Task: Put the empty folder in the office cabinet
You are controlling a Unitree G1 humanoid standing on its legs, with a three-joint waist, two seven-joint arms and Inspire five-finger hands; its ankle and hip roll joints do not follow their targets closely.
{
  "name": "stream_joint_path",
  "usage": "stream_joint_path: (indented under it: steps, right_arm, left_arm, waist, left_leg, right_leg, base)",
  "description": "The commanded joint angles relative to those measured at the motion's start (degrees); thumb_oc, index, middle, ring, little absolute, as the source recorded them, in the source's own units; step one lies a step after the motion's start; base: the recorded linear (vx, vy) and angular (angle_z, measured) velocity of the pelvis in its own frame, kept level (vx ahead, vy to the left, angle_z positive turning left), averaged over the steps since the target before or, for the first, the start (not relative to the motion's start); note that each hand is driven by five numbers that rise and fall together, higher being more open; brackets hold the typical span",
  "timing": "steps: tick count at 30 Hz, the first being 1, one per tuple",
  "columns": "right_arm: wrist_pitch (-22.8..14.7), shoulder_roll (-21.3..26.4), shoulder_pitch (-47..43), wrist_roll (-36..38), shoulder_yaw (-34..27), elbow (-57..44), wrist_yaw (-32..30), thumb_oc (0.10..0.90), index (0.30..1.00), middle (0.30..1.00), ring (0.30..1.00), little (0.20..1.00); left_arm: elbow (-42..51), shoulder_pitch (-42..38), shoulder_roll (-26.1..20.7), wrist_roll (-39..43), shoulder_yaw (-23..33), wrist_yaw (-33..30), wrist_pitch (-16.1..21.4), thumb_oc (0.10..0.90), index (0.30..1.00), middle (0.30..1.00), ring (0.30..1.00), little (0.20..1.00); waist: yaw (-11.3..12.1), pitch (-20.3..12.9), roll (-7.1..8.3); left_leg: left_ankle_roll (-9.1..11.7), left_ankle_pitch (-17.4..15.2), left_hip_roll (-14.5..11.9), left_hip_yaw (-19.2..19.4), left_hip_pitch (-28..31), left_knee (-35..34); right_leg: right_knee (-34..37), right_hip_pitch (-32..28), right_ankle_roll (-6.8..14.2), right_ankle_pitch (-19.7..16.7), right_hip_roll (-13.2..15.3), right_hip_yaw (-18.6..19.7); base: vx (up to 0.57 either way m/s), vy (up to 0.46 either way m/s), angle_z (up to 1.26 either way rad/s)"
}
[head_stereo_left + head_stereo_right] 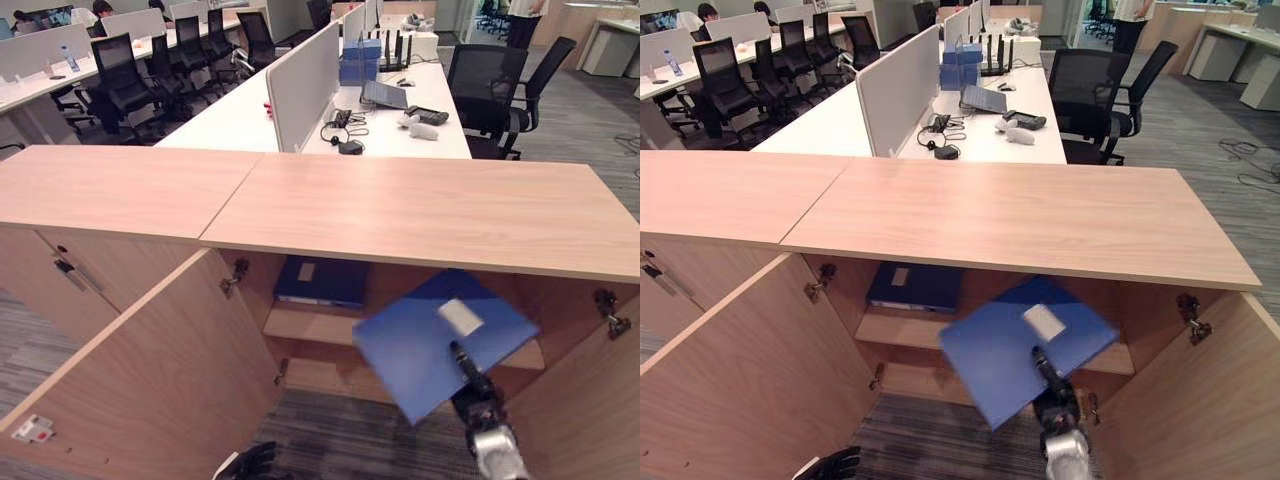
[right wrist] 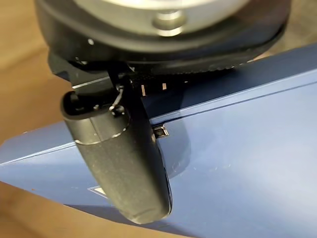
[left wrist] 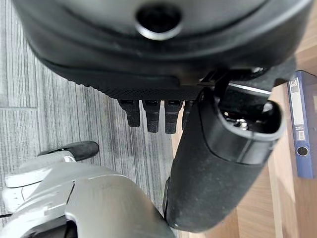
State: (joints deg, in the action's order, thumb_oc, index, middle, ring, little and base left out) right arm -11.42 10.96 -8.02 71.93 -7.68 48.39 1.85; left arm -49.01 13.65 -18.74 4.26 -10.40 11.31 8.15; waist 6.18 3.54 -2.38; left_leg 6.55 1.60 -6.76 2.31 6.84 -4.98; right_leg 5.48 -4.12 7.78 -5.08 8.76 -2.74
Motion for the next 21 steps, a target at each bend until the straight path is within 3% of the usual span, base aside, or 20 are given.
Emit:
stream_joint_path:
  steps: [1, 5, 8, 10, 17, 21]
  right_arm:
    - [-7.08, 4.86, -12.61, 3.53, -5.94, -0.74, -0.93, 0.4, 0.3, 0.3, 0.3, 0.3]
    - [-9.24, 12.23, -25.18, 6.76, -8.26, 3.59, -3.86, 0.4, 0.3, 0.3, 0.3, 0.3]
    - [-9.86, 16.15, -31.36, 7.23, -7.68, 6.05, -4.91, 0.4, 0.3, 0.3, 0.3, 0.3]
    - [-10.23, 20.47, -40.3, 8.98, -6.73, 10.11, -6.02, 0.4, 0.3, 0.3, 0.3, 0.3]
    - [-9.7, 28.32, -55.94, 10.54, -1.24, 18.03, -8.2, 0.4, 0.3, 0.3, 0.3, 0.3]
    - [-9.51, 30.1, -60.67, 10.71, 0.8, 19.03, -8.56, 0.4, 0.3, 0.3, 0.3, 0.3]
  left_arm:
    - [-0.5, -2.23, -3.79, -0.34, -3.69, -0.93, 1.81, 0.8, 0.9, 0.9, 0.9, 0.9]
    - [1.24, -3.76, -5.35, 1.84, -6.82, -1.18, 2.27, 0.8, 0.9, 0.9, 0.9, 0.9]
    - [2.29, -4.73, -6.28, 3.14, -8.42, -1.2, 2.57, 0.8, 0.9, 0.9, 0.9, 0.9]
    - [3.99, -5.85, -7.04, 5.01, -10.65, -1.36, 3.09, 0.8, 0.9, 0.9, 0.9, 0.9]
    - [6.94, -9.16, -9.69, 10.71, -11.97, -1.71, 3.31, 0.8, 0.9, 0.9, 0.9, 0.9]
    - [6.61, -10.83, -10.93, 10.79, -13.14, -2.07, 3.77, 0.8, 0.9, 0.9, 0.9, 0.9]
  waist:
    - [1.9, 3.71, -0.37]
    - [3.68, 5.95, -2.47]
    - [4.43, 7.27, -3.56]
    - [5.75, 8.73, -4.86]
    - [8.74, 11.98, -6.42]
    - [9.54, 12.79, -7.0]
  left_leg:
    - [-2.58, -2.12, 3.64, -0.56, -1.02, -0.02]
    - [-2.64, -1.71, 3.98, -1.45, -3.6, -0.02]
    - [-2.58, -1.05, 4.13, -1.73, -5.35, -0.02]
    - [-2.44, -0.07, 4.21, -1.8, -7.96, 0.17]
    - [-1.94, 0.6, 3.38, -2.31, -16.99, 4.64]
    - [-1.65, 0.22, 3.2, -3.01, -21.67, 7.49]
  right_leg:
    - [-3.55, -1.78, 1.22, 7.81, -0.86, 0.48]
    - [-4.88, 1.44, 1.36, 8.5, -0.7, 0.19]
    - [-6.07, 3.83, 1.47, 8.46, -0.59, 0.2]
    - [-7.63, 7.29, 1.54, 8.43, -0.57, 0.32]
    - [-14.09, 16.57, 1.45, 9.85, -0.65, 0.58]
    - [-16.87, 20.91, 1.48, 10.53, -0.24, 0.55]
  base:
    - [0.0, -0.011, 0.09]
    - [-0.06, 0.008, 0.13]
    - [-0.11, 0.027, 0.0]
    - [-0.11, 0.019, 0.03]
    - [-0.07, -0.034, 0.03]
    - [-0.02, -0.045, 0.07]
